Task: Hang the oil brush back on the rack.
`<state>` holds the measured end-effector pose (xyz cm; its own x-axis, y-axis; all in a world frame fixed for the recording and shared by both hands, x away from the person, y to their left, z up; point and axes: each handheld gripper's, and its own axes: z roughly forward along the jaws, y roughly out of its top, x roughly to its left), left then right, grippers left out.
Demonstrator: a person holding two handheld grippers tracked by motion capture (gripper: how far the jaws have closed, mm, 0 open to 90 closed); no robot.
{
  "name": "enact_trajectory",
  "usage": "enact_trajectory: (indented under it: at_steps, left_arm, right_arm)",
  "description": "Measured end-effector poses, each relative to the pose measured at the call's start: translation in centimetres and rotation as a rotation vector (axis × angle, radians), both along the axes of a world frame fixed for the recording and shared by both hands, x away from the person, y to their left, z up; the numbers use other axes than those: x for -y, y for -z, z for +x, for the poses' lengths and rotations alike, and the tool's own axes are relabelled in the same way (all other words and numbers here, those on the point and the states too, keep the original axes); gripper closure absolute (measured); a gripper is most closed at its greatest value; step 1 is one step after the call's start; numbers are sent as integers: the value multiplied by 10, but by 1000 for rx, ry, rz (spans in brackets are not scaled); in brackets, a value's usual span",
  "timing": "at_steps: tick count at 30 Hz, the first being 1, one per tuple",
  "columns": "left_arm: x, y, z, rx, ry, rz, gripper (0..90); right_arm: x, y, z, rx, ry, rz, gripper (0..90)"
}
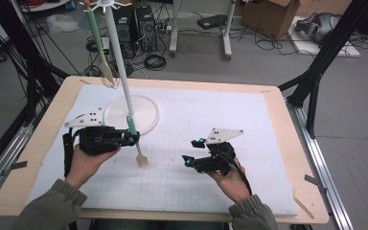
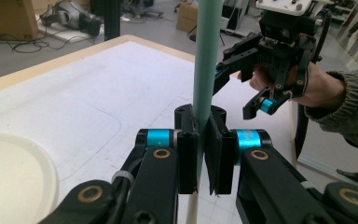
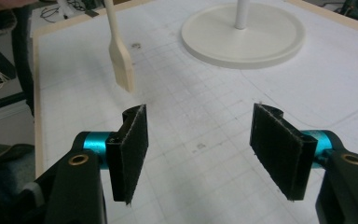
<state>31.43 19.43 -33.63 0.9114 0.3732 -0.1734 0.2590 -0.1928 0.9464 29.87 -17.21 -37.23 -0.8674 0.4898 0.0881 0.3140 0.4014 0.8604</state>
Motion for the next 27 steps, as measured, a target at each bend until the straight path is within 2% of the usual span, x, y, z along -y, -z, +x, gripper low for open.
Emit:
enact_trajectory:
  at_steps: [12, 17, 23, 27]
  left_arm:
    - [-9, -24, 17, 19, -12, 16, 835]
    - [-13, -37, 29, 22, -31, 20, 835]
    - [-16, -55, 39, 47, -48, 37, 835]
    - [-18, -68, 45, 56, -46, 29, 835]
  right_arm:
    - [21, 1, 3, -1, 64, 10, 323]
    - [24, 2, 5, -2, 78, 15, 314]
    - [26, 3, 6, -6, 87, 21, 303]
    - [28, 3, 6, -11, 95, 28, 290]
